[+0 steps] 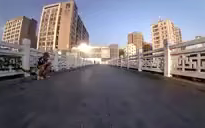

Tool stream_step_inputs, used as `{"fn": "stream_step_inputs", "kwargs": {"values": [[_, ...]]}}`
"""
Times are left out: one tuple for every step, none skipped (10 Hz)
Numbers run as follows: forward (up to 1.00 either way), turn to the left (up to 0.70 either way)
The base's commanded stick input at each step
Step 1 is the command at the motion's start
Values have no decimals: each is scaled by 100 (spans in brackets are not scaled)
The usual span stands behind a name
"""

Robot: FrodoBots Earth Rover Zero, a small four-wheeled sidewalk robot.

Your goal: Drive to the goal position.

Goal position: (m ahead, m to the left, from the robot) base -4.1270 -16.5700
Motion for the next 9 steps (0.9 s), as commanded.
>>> {"fn": "stream_step_inputs", "kwargs": {"values": [[45, 0], [45, 0], [45, 0], [45, 0], [45, 0], [45, 0], [45, 0], [45, 0], [45, 0]]}}
